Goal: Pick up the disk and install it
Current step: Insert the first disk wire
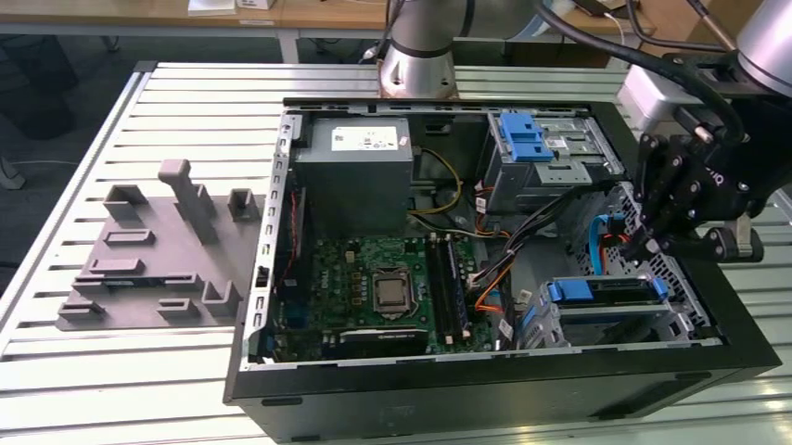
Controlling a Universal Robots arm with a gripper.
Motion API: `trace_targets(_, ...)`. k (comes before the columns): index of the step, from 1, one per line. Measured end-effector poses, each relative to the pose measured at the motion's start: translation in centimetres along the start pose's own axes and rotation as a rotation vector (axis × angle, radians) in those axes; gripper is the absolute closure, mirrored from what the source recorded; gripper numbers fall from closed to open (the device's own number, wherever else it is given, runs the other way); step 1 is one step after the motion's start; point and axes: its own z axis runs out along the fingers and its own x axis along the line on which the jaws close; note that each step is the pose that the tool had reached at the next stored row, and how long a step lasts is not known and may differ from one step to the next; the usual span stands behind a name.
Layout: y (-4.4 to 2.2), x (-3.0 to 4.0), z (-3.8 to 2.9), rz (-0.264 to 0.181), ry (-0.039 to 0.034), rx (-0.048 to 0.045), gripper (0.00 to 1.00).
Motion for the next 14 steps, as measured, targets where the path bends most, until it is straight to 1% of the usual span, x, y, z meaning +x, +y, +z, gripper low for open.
trace_targets(5,-0.19,-0.54,0.02,0.004,-0.0001,-0.0001,0.89)
trace_targets(11,-0.20,-0.55,0.02,0.012,-0.0001,-0.0001,0.89)
trace_targets(12,-0.21,-0.58,0.01,0.013,-0.0001,-0.0001,0.82)
trace_targets(14,-0.24,-0.70,0.03,0.024,-0.0001,-0.0002,0.82)
